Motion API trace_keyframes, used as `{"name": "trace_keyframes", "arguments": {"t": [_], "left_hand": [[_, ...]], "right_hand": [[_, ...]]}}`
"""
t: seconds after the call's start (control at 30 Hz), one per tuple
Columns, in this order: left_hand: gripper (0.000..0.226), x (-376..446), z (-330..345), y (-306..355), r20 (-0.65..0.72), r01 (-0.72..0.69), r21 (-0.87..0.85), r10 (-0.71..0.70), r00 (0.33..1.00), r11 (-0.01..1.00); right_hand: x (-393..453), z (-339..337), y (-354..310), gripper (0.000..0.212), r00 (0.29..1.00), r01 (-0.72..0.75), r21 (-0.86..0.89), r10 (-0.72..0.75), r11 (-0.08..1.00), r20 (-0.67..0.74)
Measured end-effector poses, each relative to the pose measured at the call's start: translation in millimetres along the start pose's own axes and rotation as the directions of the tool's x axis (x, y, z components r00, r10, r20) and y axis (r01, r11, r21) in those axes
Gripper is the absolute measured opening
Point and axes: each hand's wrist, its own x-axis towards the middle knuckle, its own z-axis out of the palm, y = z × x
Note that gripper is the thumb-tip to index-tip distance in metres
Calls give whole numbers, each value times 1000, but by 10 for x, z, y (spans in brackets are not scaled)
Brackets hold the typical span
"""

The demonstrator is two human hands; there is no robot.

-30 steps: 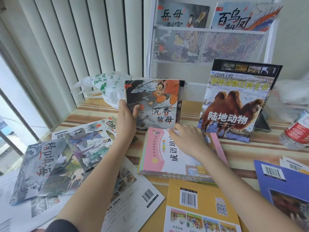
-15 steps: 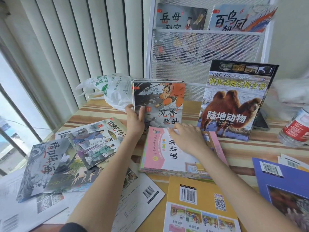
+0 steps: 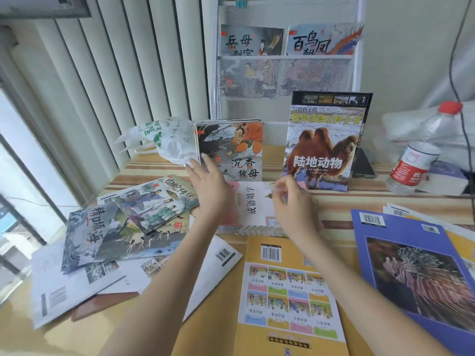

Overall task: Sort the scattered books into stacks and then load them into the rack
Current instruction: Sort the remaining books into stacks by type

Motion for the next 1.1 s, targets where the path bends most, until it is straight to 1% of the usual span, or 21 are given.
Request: {"name": "trace_keyframes", "arguments": {"t": [0.07,0.17,0.23,0.3,0.37,0.47,0.5,0.57,0.6,0.67,0.7,0.73,0.77,0.8,0.83,0.87,0.93,0.97,1.0,1.07,1.1], "left_hand": [[75,-314,22,149,-32,-135,36,137,990,990],[60,-781,160,456,83,-359,-8,359,930,933],[48,-1085,274,699,143,-479,-88,487,861,873],[41,-1380,357,962,189,-531,-224,571,799,817],[39,-1628,469,1189,280,-502,-386,617,736,774],[40,-1840,789,1376,485,-359,-484,586,648,798],[40,-1877,866,1410,535,-284,-487,539,651,826],[39,-1886,951,1459,555,-119,-530,450,700,839],[41,-1872,947,1477,542,-29,-577,409,734,816],[54,-1795,864,1473,496,105,-697,371,785,710],[59,-1745,825,1433,454,80,-742,410,791,666],[63,-1702,778,1383,411,16,-781,494,766,625],[64,-1644,773,1312,369,-109,-776,587,720,621],[61,-1605,752,1253,363,-263,-719,671,646,643],[55,-1589,731,1201,378,-433,-621,734,564,653],[49,-1576,747,1151,392,-572,-530,779,490,627],[46,-1602,765,1084,409,-682,-446,810,421,580],[45,-1623,764,1069,378,-711,-427,825,420,558],[43,-1631,731,1062,311,-736,-411,842,442,538],[39,-1575,665,1047,153,-759,-396,852,500,517],[39,-1519,620,1050,81,-735,-434,835,545,521]], "right_hand": [[-265,-185,48,10,999,-48,71,47,996,21],[-580,-503,187,16,987,-158,139,162,978,-15],[-715,-751,363,22,971,-229,88,233,970,-46],[-812,-1013,594,34,943,-333,-59,331,941,-30],[-881,-1264,862,47,876,-473,-256,482,843,-32],[-1016,-1559,1157,60,722,-658,-326,692,679,-14],[-1058,-1616,1203,62,707,-669,-325,707,668,1],[-1123,-1669,1287,60,745,-641,-283,668,714,-2],[-1138,-1693,1311,55,766,-628,-232,642,743,-18],[-1123,-1762,1356,46,756,-654,-79,652,752,-50],[-1108,-1810,1370,42,732,-679,23,679,734,-49],[-1096,-1859,1385,39,709,-695,141,705,705,-26],[-1088,-1903,1404,37,695,-696,256,719,671,4],[-1079,-1940,1419,36,689,-690,338,724,640,35],[-1072,-1967,1428,34,689,-685,380,722,622,62],[-1066,-1976,1433,33,697,-679,395,712,619,81],[-1050,-1955,1446,33,718,-661,396,691,637,88],[-1044,-1942,1456,33,725,-655,396,683,644,89],[-1033,-1941,1462,33,731,-646,413,676,642,93],[-1015,-1982,1467,31,736,-628,497,664,598,132],[-1009,-2017,1464,29,752,-609,545,638,576,165]]}}
